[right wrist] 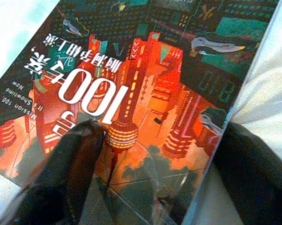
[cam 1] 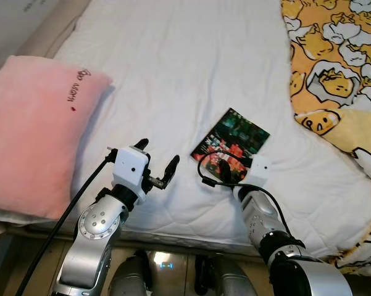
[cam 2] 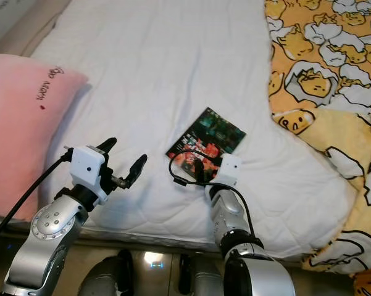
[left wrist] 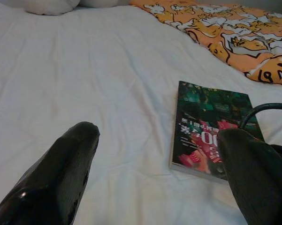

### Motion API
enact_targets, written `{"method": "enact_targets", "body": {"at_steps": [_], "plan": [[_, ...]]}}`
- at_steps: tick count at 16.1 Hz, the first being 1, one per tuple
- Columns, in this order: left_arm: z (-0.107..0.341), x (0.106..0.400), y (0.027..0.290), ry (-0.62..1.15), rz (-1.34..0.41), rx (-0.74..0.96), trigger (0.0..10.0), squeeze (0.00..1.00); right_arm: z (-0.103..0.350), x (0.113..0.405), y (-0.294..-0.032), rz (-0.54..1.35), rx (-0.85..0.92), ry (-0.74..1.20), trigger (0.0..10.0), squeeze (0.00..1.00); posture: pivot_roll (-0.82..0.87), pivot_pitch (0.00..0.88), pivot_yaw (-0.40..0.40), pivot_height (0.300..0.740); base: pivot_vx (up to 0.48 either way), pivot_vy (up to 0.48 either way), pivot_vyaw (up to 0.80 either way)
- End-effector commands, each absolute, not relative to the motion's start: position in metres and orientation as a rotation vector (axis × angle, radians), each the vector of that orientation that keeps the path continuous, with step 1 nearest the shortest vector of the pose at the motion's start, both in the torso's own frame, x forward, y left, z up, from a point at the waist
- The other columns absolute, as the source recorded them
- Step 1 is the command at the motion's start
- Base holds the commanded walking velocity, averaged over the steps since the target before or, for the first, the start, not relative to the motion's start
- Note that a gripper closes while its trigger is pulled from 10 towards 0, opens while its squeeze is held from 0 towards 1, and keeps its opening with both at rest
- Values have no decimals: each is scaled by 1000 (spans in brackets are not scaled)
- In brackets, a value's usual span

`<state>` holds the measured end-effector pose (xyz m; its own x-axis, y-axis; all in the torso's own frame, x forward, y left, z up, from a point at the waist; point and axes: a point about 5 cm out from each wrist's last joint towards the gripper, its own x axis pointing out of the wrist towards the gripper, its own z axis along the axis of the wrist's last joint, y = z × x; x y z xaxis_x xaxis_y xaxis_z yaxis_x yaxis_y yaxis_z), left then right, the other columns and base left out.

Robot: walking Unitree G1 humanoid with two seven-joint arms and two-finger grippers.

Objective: Clean up the room

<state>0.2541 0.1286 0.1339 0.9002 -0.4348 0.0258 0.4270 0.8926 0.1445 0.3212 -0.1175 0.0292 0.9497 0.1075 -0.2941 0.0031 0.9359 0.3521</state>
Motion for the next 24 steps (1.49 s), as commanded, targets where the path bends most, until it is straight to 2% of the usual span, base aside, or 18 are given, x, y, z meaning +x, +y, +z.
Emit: {"method": "enact_targets", "body": {"at_steps": [1, 3, 4, 5, 6, 11, 15, 17, 18, 19, 20, 24], "plan": [[129, 252, 127, -43, -441, 127, 10000, 0, 30, 321, -104, 138, 294, 326, 0, 0, 171, 228, -84, 736, 0, 0, 0], [128, 253, 125, -43, -447, 125, 10000, 0, 30, 321, -103, 141, 304, 332, 0, 0, 170, 221, -89, 736, 0, 0, 0], [128, 252, 125, -43, -449, 125, 10000, 0, 26, 319, -102, 131, 330, 358, 3490, 0, 169, 219, -89, 736, 0, 0, 0], [127, 253, 124, -42, -452, 127, 10000, 0, 18, 314, -99, 101, 423, 423, 10000, 0, 170, 215, -92, 736, 0, 0, 0], [127, 253, 124, -43, -453, 129, 10000, 0, 14, 310, -91, 117, 490, 450, 10000, 0, 171, 212, -93, 736, 0, 0, 0], [126, 255, 125, -48, -453, 137, 10000, 0, 20, 309, -64, 193, 542, 457, 10000, 0, 179, 171, -96, 736, 0, 0, 0], [126, 257, 126, -56, -450, 143, 10000, 0, 39, 321, -56, 285, 392, 364, 10000, 0, 190, 138, -104, 736, 0, 0, 0], [125, 257, 127, -58, -445, 144, 10000, 0, 46, 326, -55, 298, 408, 343, 10000, 0, 192, 128, -107, 736, 0, 0, 0], [125, 258, 127, -59, -443, 144, 10000, 0, 48, 328, -56, 293, 423, 341, 7922, 0, 196, 124, -109, 736, 0, 0, 0], [125, 258, 127, -61, -442, 143, 10000, 0, 50, 331, -57, 291, 430, 336, 549, 0, 196, 124, -109, 736, 0, 0, 0], [126, 258, 127, -63, -441, 143, 10000, 0, 53, 332, -56, 295, 434, 330, 0, 0, 196, 124, -109, 736, 0, 0, 0], [125, 259, 127, -65, -443, 146, 10000, 0, 60, 337, -57, 299, 435, 307, 0, 0, 196, 119, -115, 736, 0, 0, 0]]}}
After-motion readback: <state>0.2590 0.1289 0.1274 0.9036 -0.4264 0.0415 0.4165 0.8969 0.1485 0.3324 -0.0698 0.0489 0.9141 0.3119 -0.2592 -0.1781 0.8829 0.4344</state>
